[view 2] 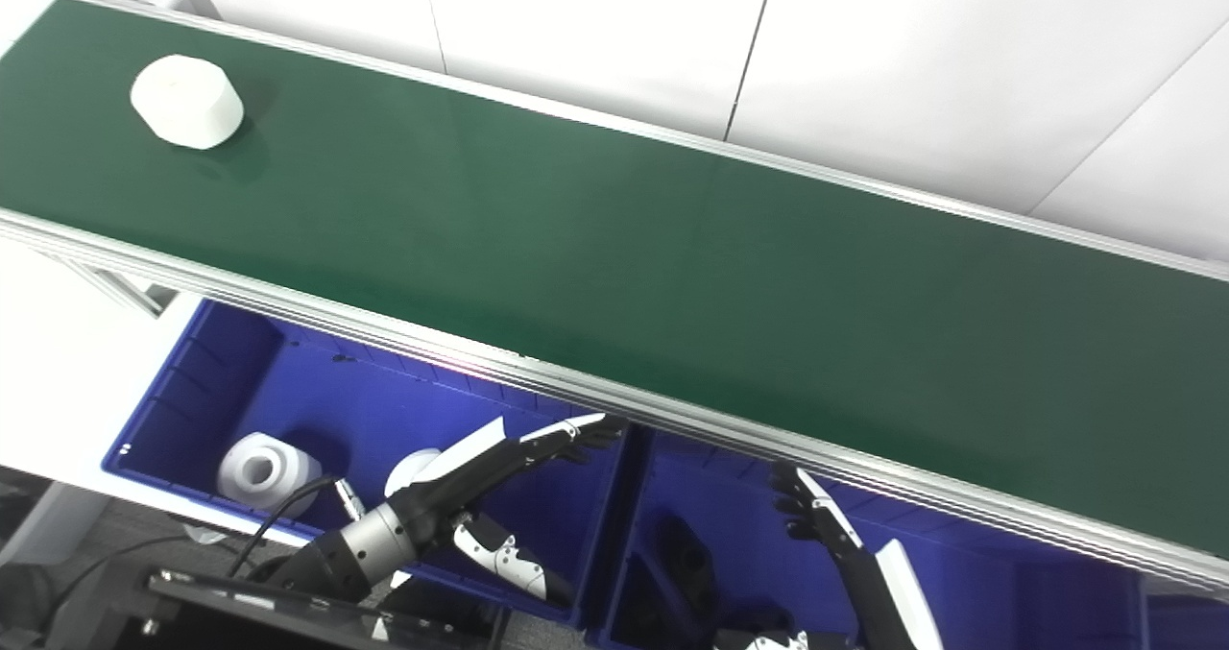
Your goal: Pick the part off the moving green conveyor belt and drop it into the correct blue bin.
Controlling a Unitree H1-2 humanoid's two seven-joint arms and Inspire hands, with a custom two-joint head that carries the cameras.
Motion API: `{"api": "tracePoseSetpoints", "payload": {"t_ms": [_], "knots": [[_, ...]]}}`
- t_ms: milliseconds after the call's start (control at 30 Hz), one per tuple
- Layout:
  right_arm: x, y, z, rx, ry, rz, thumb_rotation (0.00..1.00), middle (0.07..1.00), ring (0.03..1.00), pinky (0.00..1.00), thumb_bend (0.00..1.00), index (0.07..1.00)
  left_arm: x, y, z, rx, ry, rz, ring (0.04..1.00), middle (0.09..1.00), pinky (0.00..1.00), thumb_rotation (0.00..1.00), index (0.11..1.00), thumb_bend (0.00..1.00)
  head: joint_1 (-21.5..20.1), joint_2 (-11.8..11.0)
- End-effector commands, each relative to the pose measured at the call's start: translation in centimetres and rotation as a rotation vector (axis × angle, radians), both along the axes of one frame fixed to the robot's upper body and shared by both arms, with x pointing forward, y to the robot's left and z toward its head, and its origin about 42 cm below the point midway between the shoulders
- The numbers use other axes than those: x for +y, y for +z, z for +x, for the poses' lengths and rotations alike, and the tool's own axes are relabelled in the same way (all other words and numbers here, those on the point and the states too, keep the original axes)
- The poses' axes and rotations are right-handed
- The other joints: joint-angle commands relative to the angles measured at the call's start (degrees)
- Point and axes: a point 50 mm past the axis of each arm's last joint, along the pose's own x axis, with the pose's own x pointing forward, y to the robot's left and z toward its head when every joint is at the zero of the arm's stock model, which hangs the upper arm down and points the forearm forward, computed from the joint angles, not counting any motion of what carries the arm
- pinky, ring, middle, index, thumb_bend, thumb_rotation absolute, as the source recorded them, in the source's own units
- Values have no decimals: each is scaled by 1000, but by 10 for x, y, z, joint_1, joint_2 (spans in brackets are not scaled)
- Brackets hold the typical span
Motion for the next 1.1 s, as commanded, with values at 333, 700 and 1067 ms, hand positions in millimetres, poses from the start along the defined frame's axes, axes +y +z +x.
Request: {"api": "tracePoseSetpoints", "payload": {"t_ms": [333, 700, 1067], "knots": [[-2, 5, 3, -59, 19, 3, 328, 882, 850, 777, 932, 925, -12, -9, 2, -42, 22, -48, 892, 908, 847, 345, 907, 928, 74, -54], [6, 4, 1, -52, 34, -1, 337, 883, 862, 800, 936, 945, -12, -12, -3, -35, 25, -50, 899, 922, 852, 329, 914, 924, 45, -77], [2, -13, 3, -90, 6, 31, 315, 857, 837, 759, 931, 933, -13, -26, 0, -33, 27, -59, 872, 895, 816, 309, 886, 935, 53, -146]]}}
